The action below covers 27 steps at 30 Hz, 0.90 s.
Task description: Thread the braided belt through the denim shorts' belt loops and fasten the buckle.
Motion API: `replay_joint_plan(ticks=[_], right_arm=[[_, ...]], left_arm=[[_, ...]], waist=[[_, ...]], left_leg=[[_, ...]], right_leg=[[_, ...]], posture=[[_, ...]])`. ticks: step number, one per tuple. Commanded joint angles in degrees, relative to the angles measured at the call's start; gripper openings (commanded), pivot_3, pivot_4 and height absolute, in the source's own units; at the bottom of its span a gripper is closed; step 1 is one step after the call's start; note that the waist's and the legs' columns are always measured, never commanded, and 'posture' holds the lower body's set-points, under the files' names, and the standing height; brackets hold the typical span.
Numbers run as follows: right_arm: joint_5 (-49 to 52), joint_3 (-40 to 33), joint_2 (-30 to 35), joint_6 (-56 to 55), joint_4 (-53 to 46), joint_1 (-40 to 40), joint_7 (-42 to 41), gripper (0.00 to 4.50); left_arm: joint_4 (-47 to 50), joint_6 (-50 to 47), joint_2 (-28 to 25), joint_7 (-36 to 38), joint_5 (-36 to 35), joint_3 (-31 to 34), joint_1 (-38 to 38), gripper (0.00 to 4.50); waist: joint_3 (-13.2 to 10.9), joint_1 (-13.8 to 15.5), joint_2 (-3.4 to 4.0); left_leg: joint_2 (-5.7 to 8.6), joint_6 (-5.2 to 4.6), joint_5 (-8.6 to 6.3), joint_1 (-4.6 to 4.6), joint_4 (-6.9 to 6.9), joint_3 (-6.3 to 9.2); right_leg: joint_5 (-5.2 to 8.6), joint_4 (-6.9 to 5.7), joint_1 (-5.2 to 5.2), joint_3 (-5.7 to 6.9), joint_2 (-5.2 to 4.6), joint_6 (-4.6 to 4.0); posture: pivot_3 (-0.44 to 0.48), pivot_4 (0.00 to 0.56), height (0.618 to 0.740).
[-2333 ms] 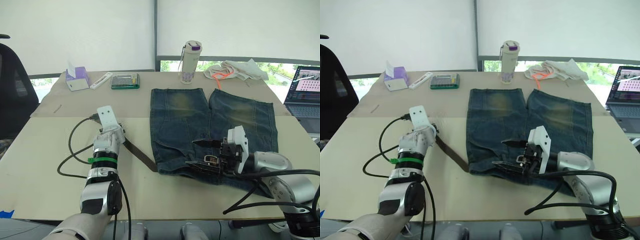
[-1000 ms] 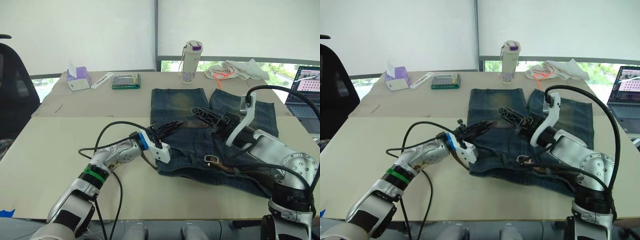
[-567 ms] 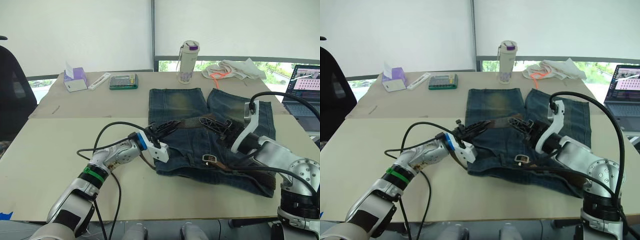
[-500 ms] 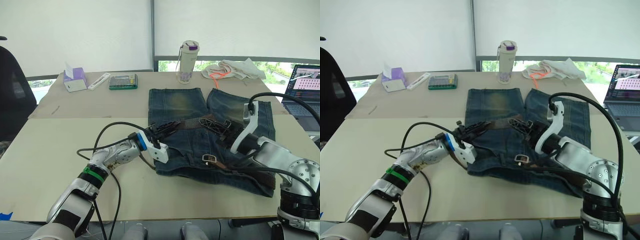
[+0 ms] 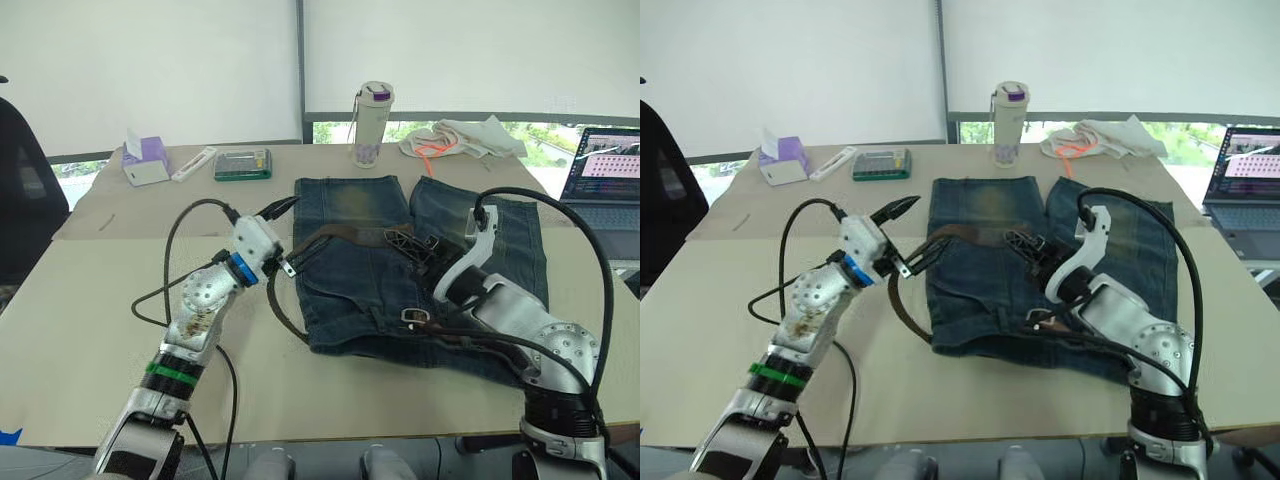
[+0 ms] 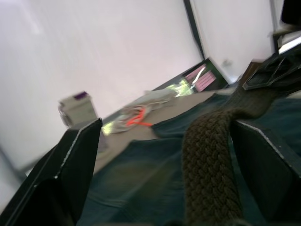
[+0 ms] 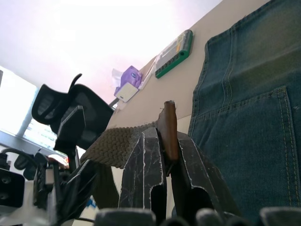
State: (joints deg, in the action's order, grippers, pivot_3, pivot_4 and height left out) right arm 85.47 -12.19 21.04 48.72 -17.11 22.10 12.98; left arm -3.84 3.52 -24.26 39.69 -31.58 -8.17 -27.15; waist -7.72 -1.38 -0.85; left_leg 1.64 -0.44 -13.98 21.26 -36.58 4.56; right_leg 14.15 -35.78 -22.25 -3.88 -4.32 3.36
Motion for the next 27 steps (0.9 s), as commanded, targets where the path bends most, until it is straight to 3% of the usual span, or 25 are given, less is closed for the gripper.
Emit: replay_joint_plan(ticks=[1, 4, 9, 15, 27], right_arm=[[-2.1, -0.29, -1.33, -2.92, -2.25, 1.26, -1.54, 0.0], [-4.78, 0.32, -2.36, -3.73, -2.08, 1.71, -2.42, 0.0], [-9.22, 0.77, -4.18, -6.36, -3.63, 2.05, -5.47, 0.0], [-11.95, 1.94, -6.22, -7.84, -6.75, 0.41, -10.13, 0.0], [-9.51, 3.68, -2.0, -2.82, -8.17, -1.91, -14.37, 0.0]], left_arm=[[10.28, -22.94, -0.75, -0.43, -22.68, 5.33, 0.85, 4.49], [13.7, -36.49, -0.68, -4.3, -35.45, 8.27, 1.42, 4.49], [14.96, -48.53, 1.09, -12.74, -47.38, 10.98, 1.38, 4.49], [13.02, -52.53, 9.6, -28.96, -61.79, 12.32, 2.46, 4.49], [6.68, -55.53, 12.15, -28.65, -61.01, 14.17, -0.28, 4.49]], waist=[[0.0, -0.11, 0.0], [0.0, -0.3, 0.0], [0.0, -0.67, 0.0], [0.0, -0.58, 0.0], [0.0, 0.2, 0.0]], left_leg=[[-0.02, 0.0, 0.0, 0.0, 0.0, 0.01], [-0.01, 0.0, 0.0, -0.08, -0.02, 0.03], [0.01, 0.0, 0.0, -0.12, -0.02, 0.03], [0.01, 0.01, 0.0, -0.12, -0.02, 0.03], [0.27, 0.02, 0.01, -0.12, -0.02, 0.03]], right_leg=[[0.0, 0.01, -0.01, 0.0, 0.02, 0.0], [0.04, 0.05, 0.0, 0.02, 0.03, 0.03], [0.07, 0.04, 0.01, 0.02, 0.07, 0.01], [0.07, 0.06, 0.0, 0.02, 0.04, 0.0], [0.1, 0.14, 0.01, 0.01, 0.0, -0.07]], posture=[[0.0, 0.15, 0.74], [0.0, 0.15, 0.74], [0.0, 0.15, 0.74], [0.0, 0.15, 0.74], [0.0, 0.15, 0.74]])
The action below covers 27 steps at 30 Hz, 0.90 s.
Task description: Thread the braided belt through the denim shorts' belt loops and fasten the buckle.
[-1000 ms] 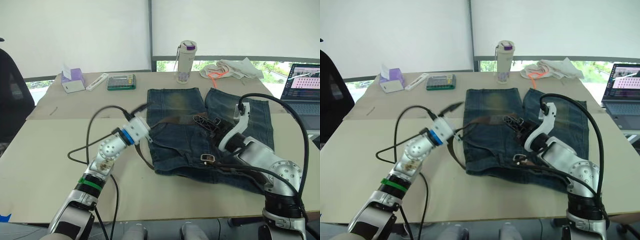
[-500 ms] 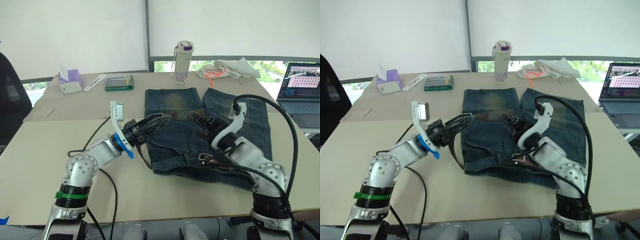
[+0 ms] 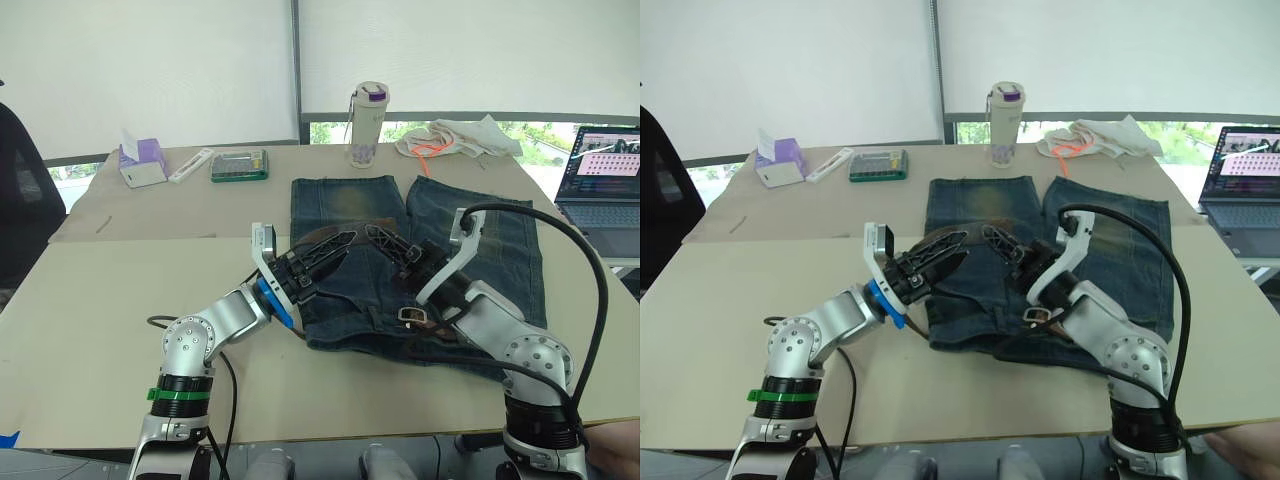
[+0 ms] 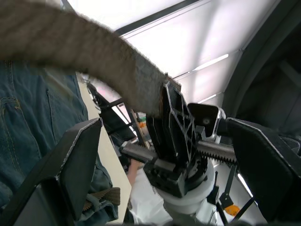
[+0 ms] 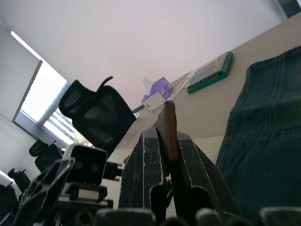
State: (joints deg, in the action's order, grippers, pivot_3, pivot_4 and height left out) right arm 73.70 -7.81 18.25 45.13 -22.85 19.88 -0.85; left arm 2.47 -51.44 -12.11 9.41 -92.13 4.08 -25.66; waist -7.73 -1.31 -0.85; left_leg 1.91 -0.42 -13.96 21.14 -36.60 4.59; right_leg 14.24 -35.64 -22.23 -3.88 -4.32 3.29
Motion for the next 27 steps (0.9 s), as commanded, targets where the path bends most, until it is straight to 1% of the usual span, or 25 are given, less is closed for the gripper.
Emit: replay_joint_plan(ticks=[1, 2, 5, 6, 8, 13, 14, 16, 20, 21, 22, 24, 27], right_arm=[[2.39, -0.78, 0.94, 0.91, -2.3, 0.32, -0.42, 0.0], [2.53, -0.84, 1.13, 1.06, -2.2, 0.26, -0.27, 0.0], [2.61, -1.04, 1.55, 1.33, -1.73, 0.07, 0.06, 0.0], [2.58, -0.98, 1.63, 1.37, -1.62, 0.03, 0.1, 0.0], [2.94, -1.06, 1.44, 1.19, -1.49, -0.1, 0.43, 0.0], [2.72, -0.91, 1.56, 1.21, -1.3, -0.19, 0.56, 0.0], [2.64, -0.88, 1.6, 1.26, -1.33, -0.27, 0.56, 0.0], [2.35, -0.87, 1.74, 1.2, -1.53, -0.45, 0.36, 0.0], [1.73, -1.37, 3.04, 0.74, -2.65, -1.12, -2.71, 0.0], [0.96, -1.69, 4.33, 0.65, -3.16, -1.44, -4.47, 0.89], [-0.77, -2.0, 5.75, 0.17, -3.51, -1.8, -5.77, 1.13], [-3.34, -2.74, 8.46, -0.43, -3.45, -2.87, -7.96, 1.87], [-8.18, -3.36, 15.42, -0.64, -4.26, -6.27, -16.27, 2.81]], left_arm=[[0.16, -0.69, -0.04, 1.91, -0.58, 2.22, -1.95, 4.49], [0.09, -0.87, -0.13, 2.2, -0.63, 2.48, -2.0, 4.49], [-0.24, -1.15, -0.43, 2.28, 0.08, 3.1, -2.15, 3.7], [-0.39, -1.17, -0.34, 2.28, 0.06, 3.35, -2.22, 3.3], [-0.34, -1.38, -0.07, 2.13, 0.1, 3.53, -2.17, 2.72], [-0.23, -1.64, 0.77, 1.61, 1.08, 3.76, -1.74, 1.03], [-0.16, -1.76, 0.86, 1.55, 1.32, 3.79, -1.64, 0.62], [-0.05, -2.04, 0.98, 1.5, 1.7, 3.92, -1.51, 0.05], [-0.47, -2.58, 0.16, 1.56, 3.77, 4.02, -1.6, 0.05], [-0.88, -2.82, -0.49, 2.01, 4.7, 4.12, -1.81, 0.0], [-1.31, -3.19, -1.25, 2.71, 5.55, 4.24, -2.04, 0.0], [-1.93, -3.93, -2.82, 4.42, 7.4, 4.21, -2.47, 0.0], [-3.66, -5.13, -5.49, 7.65, 10.25, 4.08, -3.69, 0.0]], waist=[[0.0, 0.2, 0.0], [0.0, 0.23, 0.0], [0.0, 0.34, 0.0], [0.0, 0.37, 0.0], [0.0, 0.39, 0.0], [0.0, 0.47, 0.0], [0.0, 0.47, 0.0], [0.0, 0.46, 0.0], [0.0, 0.48, -0.01], [0.0, 0.51, -0.01], [-0.01, 0.54, -0.01], [-0.01, 0.52, -0.01], [-0.02, 0.69, -0.02]], left_leg=[[0.01, 0.0, 0.0, 0.0, 0.0, 0.0], [0.0, 0.0, 0.0, 0.0, 0.0, 0.0], [0.01, 0.0, 0.0, 0.01, 0.0, 0.0], [0.01, 0.0, 0.0, 0.01, 0.0, 0.0], [0.01, 0.0, 0.0, 0.01, 0.0, 0.0], [0.03, 0.0, 0.0, 0.02, 0.0, 0.0], [0.02, 0.0, 0.0, 0.02, 0.0, 0.0], [0.02, 0.0, 0.0, 0.03, 0.0, 0.0], [0.02, 0.0, 0.0, 0.03, 0.0, 0.0], [0.02, 0.0, 0.0, 0.04, 0.0, 0.0], [0.03, 0.0, 0.0, 0.04, 0.0, -0.01], [0.05, 0.0, 0.0, 0.05, 0.01, -0.01], [0.05, 0.0, 0.0, 0.05, 0.01, -0.04]], right_leg=[[0.0, 0.01, 0.0, 0.0, 0.0, 0.0], [0.0, 0.04, 0.01, 0.0, -0.01, 0.0], [0.0, 0.08, 0.01, 0.0, -0.02, 0.0], [0.0, 0.09, 0.01, -0.01, -0.02, 0.0], [0.0, 0.1, 0.02, -0.01, -0.02, 0.0], [0.0, 0.15, 0.03, -0.01, -0.04, 0.0], [0.0, 0.15, 0.03, 0.0, -0.04, 0.0], [0.0, 0.16, 0.03, 0.0, -0.04, 0.0], [0.0, 0.17, 0.03, -0.01, -0.04, 0.0], [0.0, 0.18, 0.04, 0.0, -0.04, 0.0], [0.0, 0.2, 0.04, 0.0, -0.04, 0.0], [0.0, 0.23, 0.05, 0.0, -0.05, 0.01], [0.0, 0.25, 0.06, 0.0, -0.04, 0.01]], posture=[[0.0, 0.15, 0.74], [0.0, 0.15, 0.74], [0.0, 0.15, 0.74], [0.0, 0.15, 0.74], [0.0, 0.15, 0.74], [0.0, 0.15, 0.74], [0.0, 0.15, 0.74], [0.0, 0.15, 0.74], [0.0, 0.15, 0.74], [0.0, 0.15, 0.74], [0.0, 0.15, 0.74], [0.0, 0.15, 0.74], [0.0, 0.15, 0.74]])
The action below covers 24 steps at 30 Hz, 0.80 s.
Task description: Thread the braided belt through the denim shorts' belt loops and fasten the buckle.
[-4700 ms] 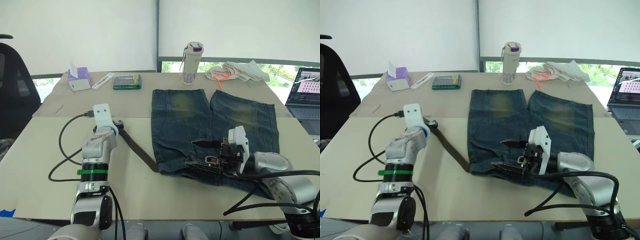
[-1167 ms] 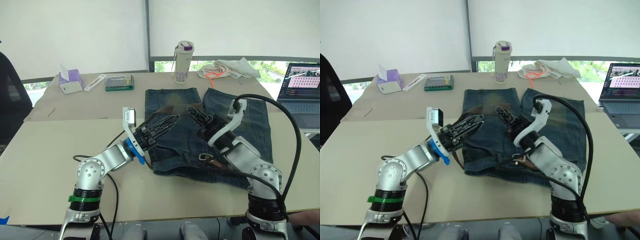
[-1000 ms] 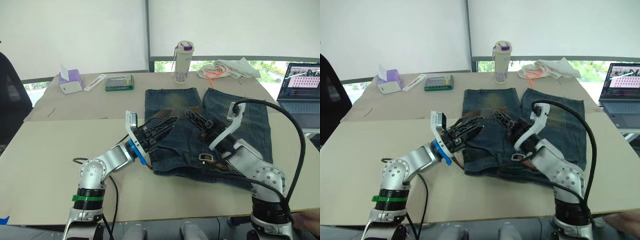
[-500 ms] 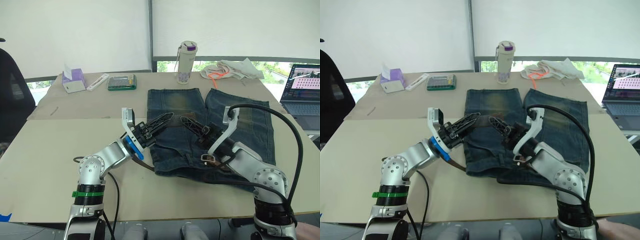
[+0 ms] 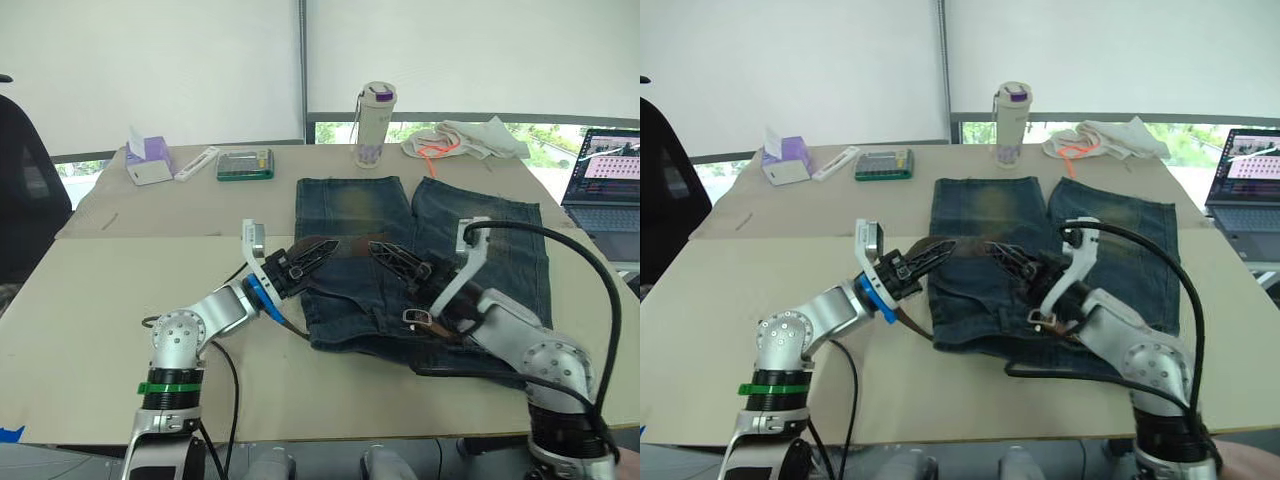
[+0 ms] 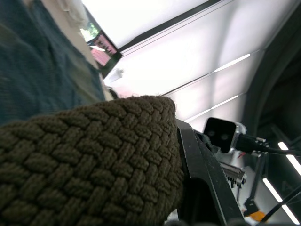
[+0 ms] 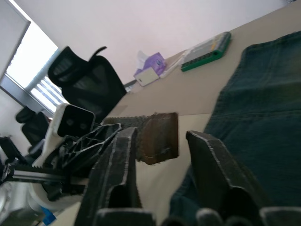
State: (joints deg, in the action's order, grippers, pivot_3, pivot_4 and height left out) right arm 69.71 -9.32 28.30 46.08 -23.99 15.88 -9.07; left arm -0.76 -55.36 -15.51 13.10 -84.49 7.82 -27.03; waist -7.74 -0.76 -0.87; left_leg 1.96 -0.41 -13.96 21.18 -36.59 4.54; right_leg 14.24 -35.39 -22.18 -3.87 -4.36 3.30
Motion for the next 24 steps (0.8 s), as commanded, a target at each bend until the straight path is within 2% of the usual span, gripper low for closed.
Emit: replay_joint_plan(ticks=[1, 4, 9, 14, 24], right_arm=[[-7.83, -1.36, 9.02, -2.71, -3.6, -4.28, -12.57, 3.18], [-18.31, 0.31, 17.06, -7.86, -3.1, -9.35, -22.12, 3.18], [-35.91, 3.12, 23.54, -21.36, 3.04, -15.45, -31.78, 3.18], [-43.29, 2.24, 19.75, -33.07, 6.06, -16.26, -33.56, 3.18], [-47.74, 3.31, 17.02, -36.61, 5.2, -17.17, -36.29, 3.18]], left_arm=[[-1.18, -1.64, -2.99, 5.28, 3.84, 0.21, -2.84, 0.0], [-2.54, -2.92, -4.58, 8.31, 6.46, -0.24, -3.9, 0.0], [-2.3, -7.63, -5.89, 8.58, 10.92, -3.11, -4.15, 0.0], [1.37, -14.04, -5.15, 1.11, 11.06, -3.7, -1.49, 0.0], [7.88, -18.3, -0.97, -19.45, 4.78, 0.74, 4.96, 0.0]], waist=[[-0.01, 0.12, -0.01], [-0.02, 0.05, -0.03], [-0.05, -0.11, -0.08], [-0.07, -0.25, -0.12], [-0.07, 0.7, -0.11]], left_leg=[[0.02, 0.0, 0.0, 0.03, 0.0, -0.02], [0.04, 0.0, 0.0, 0.07, 0.0, -0.19], [-0.01, 0.01, 0.0, 0.05, 0.0, -0.22], [-0.03, 0.01, 0.0, 0.05, 0.01, -0.1], [-0.04, 0.1, 0.03, -0.02, 0.08, 0.07]], right_leg=[[0.0, 0.03, 0.01, 0.05, 0.0, 0.01], [0.0, 0.2, 0.07, 0.16, 0.01, 0.02], [0.04, 0.22, 0.1, 0.16, 0.04, 0.09], [0.06, 0.17, 0.05, 0.04, 0.01, 0.18], [-0.04, 0.19, 0.09, -0.01, -0.11, 0.09]], posture=[[0.0, 0.15, 0.74], [0.0, 0.15, 0.74], [0.0, 0.15, 0.74], [0.0, 0.15, 0.74], [0.0, 0.15, 0.74]])
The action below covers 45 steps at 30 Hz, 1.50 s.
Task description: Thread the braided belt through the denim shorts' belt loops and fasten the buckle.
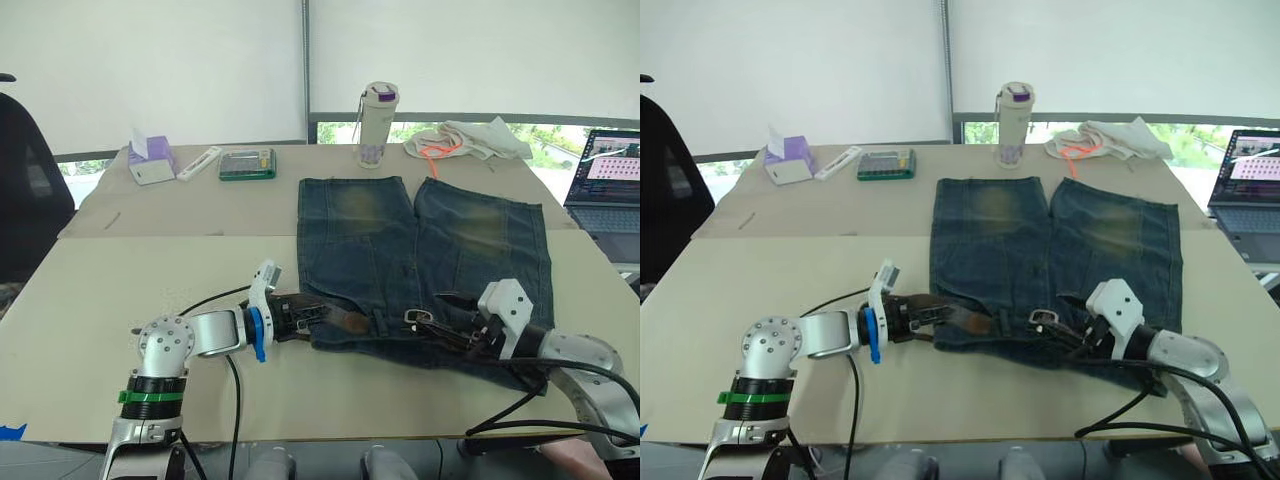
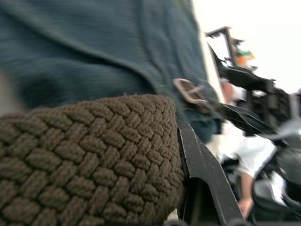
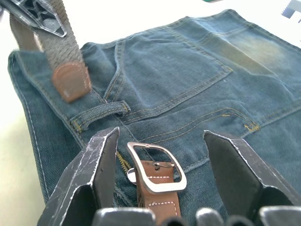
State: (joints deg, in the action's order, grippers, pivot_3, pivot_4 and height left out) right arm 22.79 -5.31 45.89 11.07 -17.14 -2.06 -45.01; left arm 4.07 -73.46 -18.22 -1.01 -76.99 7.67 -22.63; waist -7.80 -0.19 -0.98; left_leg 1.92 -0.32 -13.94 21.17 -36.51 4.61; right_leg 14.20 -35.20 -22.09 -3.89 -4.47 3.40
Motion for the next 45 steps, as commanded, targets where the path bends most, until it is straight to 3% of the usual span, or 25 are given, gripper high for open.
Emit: replay_joint_plan(ticks=[1, 7, 12, 17, 20, 25, 29, 37, 45], right_arm=[[-0.86, -0.66, -0.91, -1.39, -1.8, 1.03, -0.3, 3.18], [-1.8, -0.71, -2.2, -1.4, -2.68, 0.44, -0.61, 3.18], [-2.37, -1.04, -2.75, -1.98, -2.99, -1.05, -1.06, 3.18], [-2.2, -2.04, -2.79, -1.91, -3.79, -3.36, -1.52, 3.18], [-0.81, -2.6, -2.86, -0.45, -5.21, -4.61, -1.46, 3.18], [4.56, -2.54, 0.99, 12.37, -10.53, -7.33, -2.36, 3.18], [8.06, -2.13, 2.13, 21.01, -12.03, -4.9, -1.46, 3.18], [14.08, -0.9, -2.95, 40.42, -10.78, 3.81, 7.84, 3.18], [15.17, 0.35, -7.22, 50.5, -11.31, 6.6, 14.72, 3.18]], left_arm=[[3.24, -0.25, 2.72, -7.69, -3.6, 1.1, 0.94, 0.0], [4.94, 2.42, 8.76, -22.0, -10.29, 1.2, 3.82, 0.0], [5.67, 5.61, 11.63, -28.96, -16.26, -1.0, 6.13, 0.0], [5.77, 10.39, 16.06, -32.8, -15.1, -4.04, 6.57, 0.0], [5.75, 13.23, 18.17, -32.35, -13.55, -4.87, 6.19, 0.0], [3.77, 15.1, 21.14, -30.04, -12.91, -6.8, 6.91, 0.0], [2.01, 14.12, 20.37, -26.6, -8.99, -8.82, 5.83, 0.0], [-0.58, 12.99, 19.53, -18.51, 0.15, -11.41, 5.52, 0.0], [-0.83, 12.09, 20.76, -16.23, 2.5, -9.71, 5.88, 0.0]], waist=[[0.0, 0.22, 0.0], [0.0, 0.83, -0.01], [0.0, 0.96, -0.01], [0.0, 1.11, -0.03], [-0.04, 1.09, -0.09], [-0.11, 1.07, -0.2], [-0.11, 0.97, -0.21], [-0.09, 1.3, -0.19], [-0.05, 1.34, -0.16]], left_leg=[[0.01, 0.01, 0.0, 0.0, 0.0, 0.0], [0.01, 0.05, 0.01, 0.01, 0.0, -0.01], [0.03, 0.1, 0.02, 0.01, 0.0, -0.01], [0.14, 0.2, 0.08, 0.02, 0.0, -0.01], [0.16, 0.22, 0.1, 0.02, 0.0, -0.03], [0.15, 0.22, 0.1, 0.05, 0.0, -0.04], [0.16, 0.22, 0.1, 0.06, -0.01, -0.05], [0.18, 0.22, 0.1, 0.13, -0.01, -0.11], [0.17, 0.22, 0.1, 0.12, -0.02, -0.07]], right_leg=[[0.0, 0.01, 0.0, 0.0, -0.01, 0.0], [-0.02, 0.02, 0.0, -0.04, -0.03, 0.0], [-0.03, 0.03, 0.0, -0.05, -0.04, 0.0], [-0.04, 0.08, 0.05, -0.03, -0.06, 0.02], [-0.04, 0.11, 0.05, -0.04, -0.06, 0.02], [-0.04, 0.13, 0.06, -0.03, -0.02, 0.02], [-0.04, 0.16, 0.07, -0.03, 0.0, 0.02], [-0.04, 0.22, 0.07, 0.05, 0.0, 0.02], [-0.04, 0.2, 0.07, 0.04, -0.02, 0.02]], posture=[[0.0, 0.15, 0.74], [0.0, 0.15, 0.74], [0.0, 0.15, 0.74], [0.0, 0.15, 0.74], [0.0, 0.15, 0.74], [0.0, 0.15, 0.74], [0.0, 0.15, 0.74], [0.0, 0.15, 0.74], [0.0, 0.15, 0.74]])
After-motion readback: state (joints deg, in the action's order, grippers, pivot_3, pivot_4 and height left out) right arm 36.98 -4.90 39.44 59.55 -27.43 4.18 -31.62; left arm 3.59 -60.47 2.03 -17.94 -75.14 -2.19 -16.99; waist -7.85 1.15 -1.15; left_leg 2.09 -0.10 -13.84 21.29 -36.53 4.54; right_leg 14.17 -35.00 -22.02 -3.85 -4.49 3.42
